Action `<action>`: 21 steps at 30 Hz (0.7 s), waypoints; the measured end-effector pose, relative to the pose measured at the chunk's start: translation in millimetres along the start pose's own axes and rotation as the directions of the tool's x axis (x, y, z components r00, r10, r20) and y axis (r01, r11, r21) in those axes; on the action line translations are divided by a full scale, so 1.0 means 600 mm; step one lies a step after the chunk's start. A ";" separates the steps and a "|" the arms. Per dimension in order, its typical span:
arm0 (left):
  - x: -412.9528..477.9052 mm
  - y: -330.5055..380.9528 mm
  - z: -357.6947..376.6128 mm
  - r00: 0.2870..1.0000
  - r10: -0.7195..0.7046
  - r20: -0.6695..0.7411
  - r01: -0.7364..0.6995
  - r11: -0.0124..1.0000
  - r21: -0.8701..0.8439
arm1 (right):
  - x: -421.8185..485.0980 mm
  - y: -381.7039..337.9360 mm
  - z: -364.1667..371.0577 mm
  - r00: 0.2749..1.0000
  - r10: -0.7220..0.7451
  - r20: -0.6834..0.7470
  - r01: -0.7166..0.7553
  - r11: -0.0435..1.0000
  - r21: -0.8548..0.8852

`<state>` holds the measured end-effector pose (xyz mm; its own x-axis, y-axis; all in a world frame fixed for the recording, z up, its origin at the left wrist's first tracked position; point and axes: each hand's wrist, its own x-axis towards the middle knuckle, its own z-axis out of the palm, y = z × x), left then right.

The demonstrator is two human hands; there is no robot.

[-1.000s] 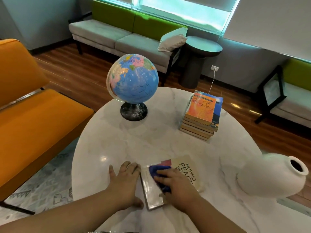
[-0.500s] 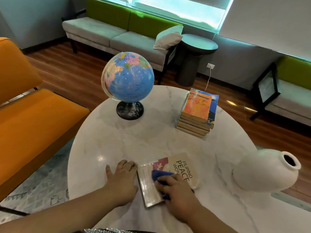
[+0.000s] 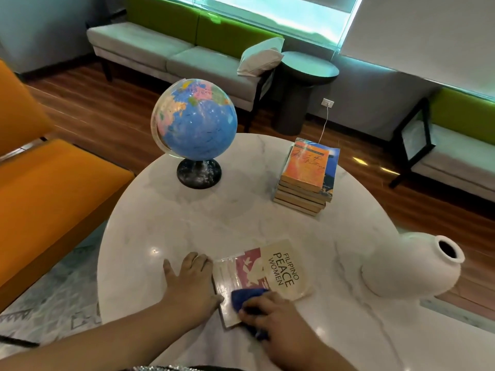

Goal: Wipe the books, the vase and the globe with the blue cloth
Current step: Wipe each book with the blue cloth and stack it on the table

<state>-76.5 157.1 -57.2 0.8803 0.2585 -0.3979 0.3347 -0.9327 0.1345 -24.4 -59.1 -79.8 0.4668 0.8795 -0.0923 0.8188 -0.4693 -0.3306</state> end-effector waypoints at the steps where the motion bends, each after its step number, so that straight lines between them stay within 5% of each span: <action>1: 0.001 0.001 -0.001 1.000 -0.001 -0.001 0.001 1.000 0.006 | 0.000 -0.013 0.006 0.998 -0.055 0.038 0.055 0.998 -0.012; 3: 0.004 0.002 -0.005 1.000 -0.003 0.008 0.003 1.000 0.016 | -0.006 -0.002 0.005 0.999 -0.049 0.021 0.049 0.999 -0.013; 6: 0.005 0.004 -0.011 0.999 -0.006 0.036 0.005 0.999 0.037 | -0.018 0.053 -0.023 0.985 0.164 -0.059 -0.159 0.983 0.088; 12: 0.010 0.007 -0.010 0.999 -0.007 0.039 0.006 1.000 0.031 | 0.024 0.082 -0.075 0.805 0.592 0.042 -0.591 0.806 -0.039; 18: 0.011 0.010 -0.010 0.998 -0.036 0.042 0.036 0.999 -0.003 | 0.088 -0.065 -0.035 0.958 0.177 0.225 -0.178 0.984 -0.017; 21: 0.010 0.009 -0.013 0.999 -0.029 0.042 0.029 1.000 0.001 | 0.106 -0.027 -0.039 0.953 0.203 0.223 -0.194 0.979 -0.060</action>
<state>-66.7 155.7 -51.7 0.8553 0.2751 -0.4391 0.3601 -0.9249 0.1218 -0.2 3.0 -58.4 0.5370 0.7609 -0.3643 0.7310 -0.6352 -0.2492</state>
